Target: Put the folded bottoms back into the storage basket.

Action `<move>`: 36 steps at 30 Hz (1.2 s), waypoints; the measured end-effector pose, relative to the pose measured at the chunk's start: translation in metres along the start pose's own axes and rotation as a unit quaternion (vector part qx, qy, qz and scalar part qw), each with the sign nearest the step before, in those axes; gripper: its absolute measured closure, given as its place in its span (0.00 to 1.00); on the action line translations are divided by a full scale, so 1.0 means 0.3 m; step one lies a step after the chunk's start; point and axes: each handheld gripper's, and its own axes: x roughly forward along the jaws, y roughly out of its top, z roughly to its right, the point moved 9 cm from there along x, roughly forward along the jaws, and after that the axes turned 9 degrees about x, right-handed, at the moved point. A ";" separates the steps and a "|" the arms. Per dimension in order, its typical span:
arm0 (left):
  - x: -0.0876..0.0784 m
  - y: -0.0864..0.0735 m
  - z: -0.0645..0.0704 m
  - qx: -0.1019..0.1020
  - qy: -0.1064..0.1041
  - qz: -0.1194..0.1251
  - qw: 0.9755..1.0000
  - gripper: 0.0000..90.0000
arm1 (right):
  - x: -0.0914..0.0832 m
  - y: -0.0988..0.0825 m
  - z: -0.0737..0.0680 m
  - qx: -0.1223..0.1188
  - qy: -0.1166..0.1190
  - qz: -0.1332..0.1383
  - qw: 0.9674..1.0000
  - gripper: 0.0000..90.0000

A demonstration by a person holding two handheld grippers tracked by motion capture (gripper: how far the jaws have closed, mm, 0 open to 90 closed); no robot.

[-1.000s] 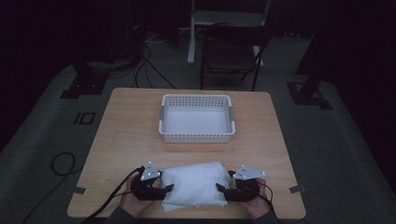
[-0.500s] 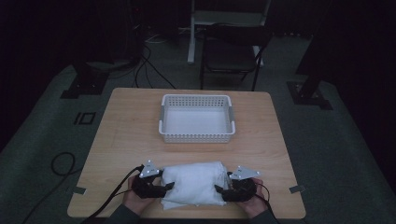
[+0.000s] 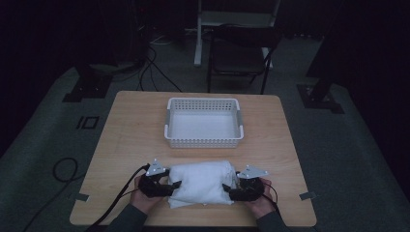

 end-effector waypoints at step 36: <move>-0.027 0.149 -0.138 -0.035 0.035 0.049 0.998 0.28 | 0.046 0.142 0.089 0.035 -0.028 0.037 0.998 0.28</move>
